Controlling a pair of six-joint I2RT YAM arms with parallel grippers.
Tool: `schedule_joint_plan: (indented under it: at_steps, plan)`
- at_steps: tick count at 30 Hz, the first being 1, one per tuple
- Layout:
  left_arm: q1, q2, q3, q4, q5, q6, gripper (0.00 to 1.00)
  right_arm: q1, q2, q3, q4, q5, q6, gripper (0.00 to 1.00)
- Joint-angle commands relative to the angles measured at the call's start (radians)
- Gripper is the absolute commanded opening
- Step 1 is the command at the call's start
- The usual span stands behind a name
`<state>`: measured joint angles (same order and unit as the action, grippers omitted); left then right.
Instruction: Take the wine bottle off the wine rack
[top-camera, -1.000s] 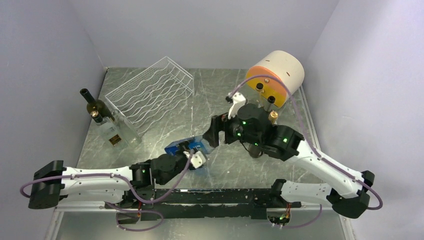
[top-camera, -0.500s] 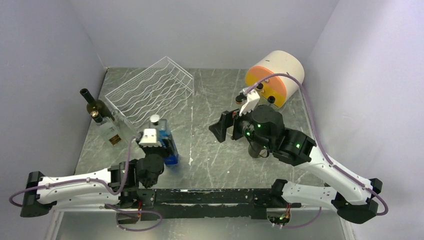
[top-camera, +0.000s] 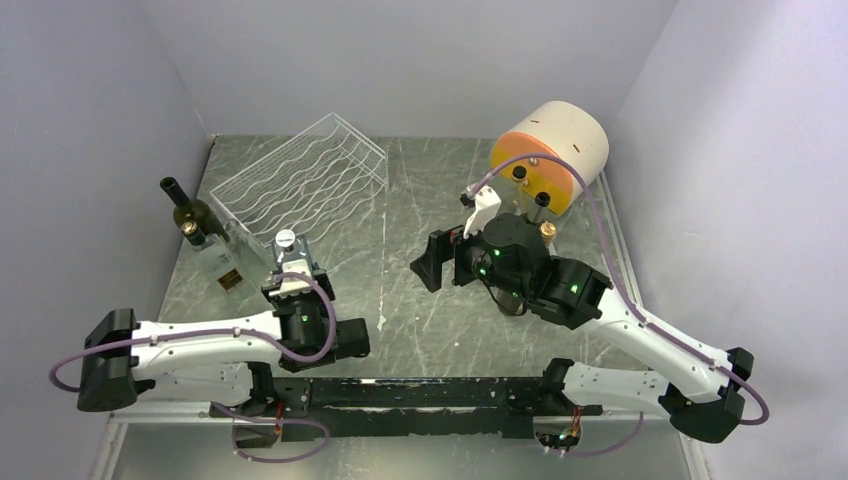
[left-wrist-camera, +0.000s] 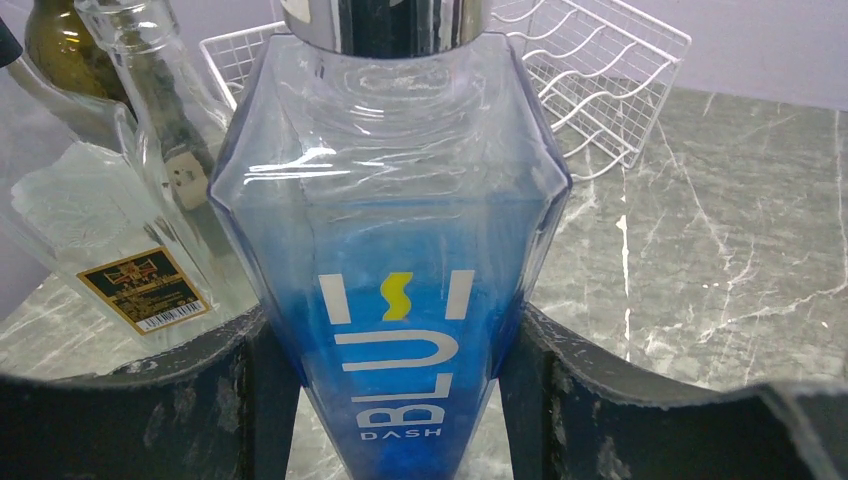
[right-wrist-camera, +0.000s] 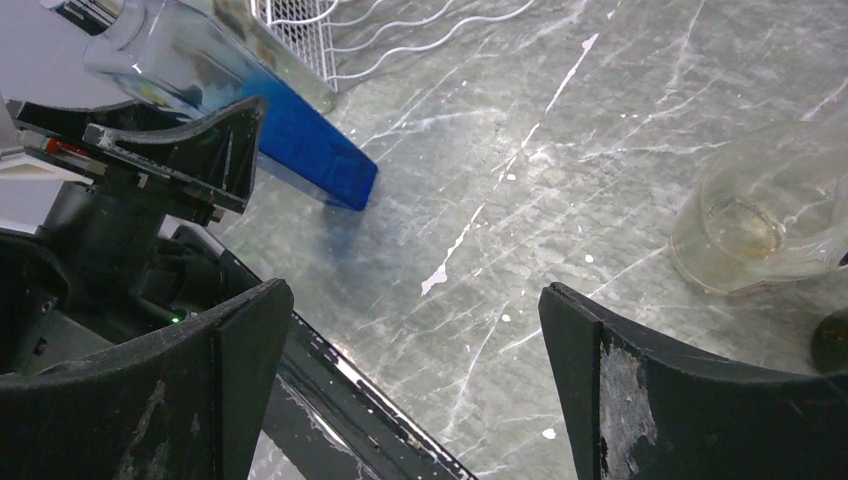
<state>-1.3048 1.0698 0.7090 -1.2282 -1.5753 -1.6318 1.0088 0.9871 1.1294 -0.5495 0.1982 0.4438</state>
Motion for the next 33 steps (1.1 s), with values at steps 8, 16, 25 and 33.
schedule_joint_plan:
  at_steps: [8, 16, 25, 33]
  plan:
    - [0.023, 0.229, 0.159, -0.179, -0.012, -0.046, 0.07, -0.005, -0.031, -0.034, 0.013, 0.006, 0.009, 0.99]
    - [0.024, 0.232, 0.351, -0.18, -0.029, 0.293, 0.07, -0.005, -0.023, -0.048, 0.033, -0.015, 0.022, 0.99]
    - [0.023, 0.296, 0.556, -0.179, 0.02, 0.443, 0.07, -0.006, 0.023, -0.028, 0.053, -0.067, -0.015, 0.99]
    - [-0.016, 0.313, 0.65, -0.176, 0.116, 0.42, 0.07, -0.006, 0.037, -0.117, 0.207, -0.23, -0.147, 1.0]
